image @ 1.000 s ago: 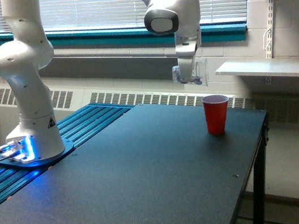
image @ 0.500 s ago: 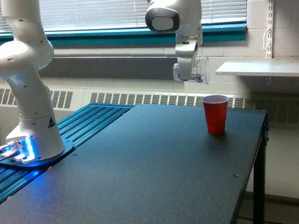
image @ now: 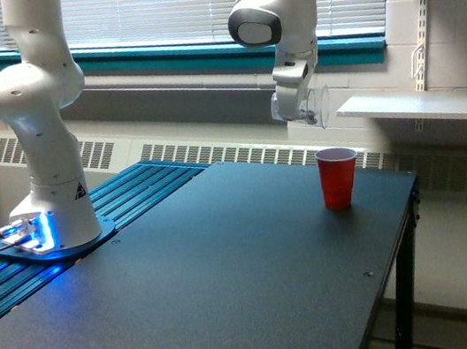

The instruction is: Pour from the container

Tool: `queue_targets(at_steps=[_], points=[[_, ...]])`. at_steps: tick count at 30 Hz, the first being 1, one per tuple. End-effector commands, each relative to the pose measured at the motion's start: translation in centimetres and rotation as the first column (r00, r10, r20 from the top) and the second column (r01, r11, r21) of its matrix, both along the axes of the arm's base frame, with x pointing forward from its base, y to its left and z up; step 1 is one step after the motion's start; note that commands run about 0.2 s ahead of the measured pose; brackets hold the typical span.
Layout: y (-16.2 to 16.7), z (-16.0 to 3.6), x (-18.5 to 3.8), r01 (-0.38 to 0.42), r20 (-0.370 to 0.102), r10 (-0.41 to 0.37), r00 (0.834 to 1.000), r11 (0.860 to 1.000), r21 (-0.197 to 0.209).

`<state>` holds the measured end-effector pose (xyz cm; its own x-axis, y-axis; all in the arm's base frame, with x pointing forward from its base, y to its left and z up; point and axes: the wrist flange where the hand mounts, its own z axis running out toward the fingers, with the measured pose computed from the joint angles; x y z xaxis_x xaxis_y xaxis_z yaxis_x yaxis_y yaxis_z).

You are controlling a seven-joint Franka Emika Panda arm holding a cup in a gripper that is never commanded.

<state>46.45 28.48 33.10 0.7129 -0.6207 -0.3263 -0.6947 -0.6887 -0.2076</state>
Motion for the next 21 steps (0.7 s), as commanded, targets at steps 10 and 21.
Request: queue_targets(at_steps=[10, 21], points=[[-0.3, 1.08, 0.73, 0.122, -0.016, -0.121, 0.992, 0.992, 0.03], [0.1, 1.34, 0.7, 0.18, -0.061, -0.176, 0.983, 0.982, 0.063]])
